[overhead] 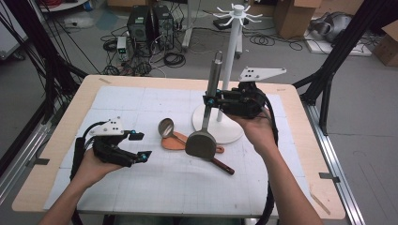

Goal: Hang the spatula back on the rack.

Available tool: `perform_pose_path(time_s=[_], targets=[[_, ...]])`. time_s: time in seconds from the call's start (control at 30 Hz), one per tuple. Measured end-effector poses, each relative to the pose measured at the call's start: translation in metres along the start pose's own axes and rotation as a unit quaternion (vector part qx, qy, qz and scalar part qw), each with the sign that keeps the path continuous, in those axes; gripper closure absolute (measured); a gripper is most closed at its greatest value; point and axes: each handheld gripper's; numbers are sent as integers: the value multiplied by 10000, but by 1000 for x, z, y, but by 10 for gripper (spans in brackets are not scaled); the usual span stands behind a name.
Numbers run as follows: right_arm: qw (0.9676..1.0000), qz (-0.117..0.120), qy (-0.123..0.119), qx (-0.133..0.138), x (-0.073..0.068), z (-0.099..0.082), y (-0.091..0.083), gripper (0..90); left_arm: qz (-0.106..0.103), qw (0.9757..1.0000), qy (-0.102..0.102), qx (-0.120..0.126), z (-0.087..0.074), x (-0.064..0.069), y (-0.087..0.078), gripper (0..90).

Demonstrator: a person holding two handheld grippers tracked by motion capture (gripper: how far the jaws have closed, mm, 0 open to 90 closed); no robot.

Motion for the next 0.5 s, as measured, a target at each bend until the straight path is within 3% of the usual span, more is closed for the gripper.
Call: perform_pose_path(time_s=[0.5], targets=[[9998,-210,40,11,10,11,4,750,164,9999,-20,-45,-5,-2,-1,198]])
Point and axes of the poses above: each handheld gripper's, and its own axes: y roughly forward along the jaws, z roughly out of its top, x roughly to its right, and after that the axes turned 4 degrees about y, right-handed
